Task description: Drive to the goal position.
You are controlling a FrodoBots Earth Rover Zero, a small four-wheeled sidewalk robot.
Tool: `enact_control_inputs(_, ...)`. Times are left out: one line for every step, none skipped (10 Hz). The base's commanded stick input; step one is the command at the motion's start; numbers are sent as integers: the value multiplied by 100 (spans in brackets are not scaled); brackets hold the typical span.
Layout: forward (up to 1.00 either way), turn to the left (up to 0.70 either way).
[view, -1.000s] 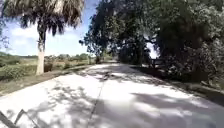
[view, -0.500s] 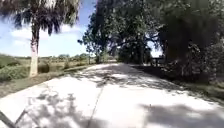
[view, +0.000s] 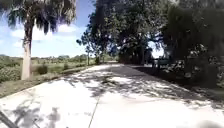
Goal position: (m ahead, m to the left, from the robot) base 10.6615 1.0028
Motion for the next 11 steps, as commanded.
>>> enact_control_inputs(84, 0)
enact_control_inputs(84, 0)
enact_control_inputs(84, 0)
enact_control_inputs(84, 0)
enact_control_inputs(84, 0)
enact_control_inputs(84, 0)
enact_control_inputs(84, 0)
enact_control_inputs(84, 0)
enact_control_inputs(84, 0)
enact_control_inputs(84, 0)
enact_control_inputs(84, 0)
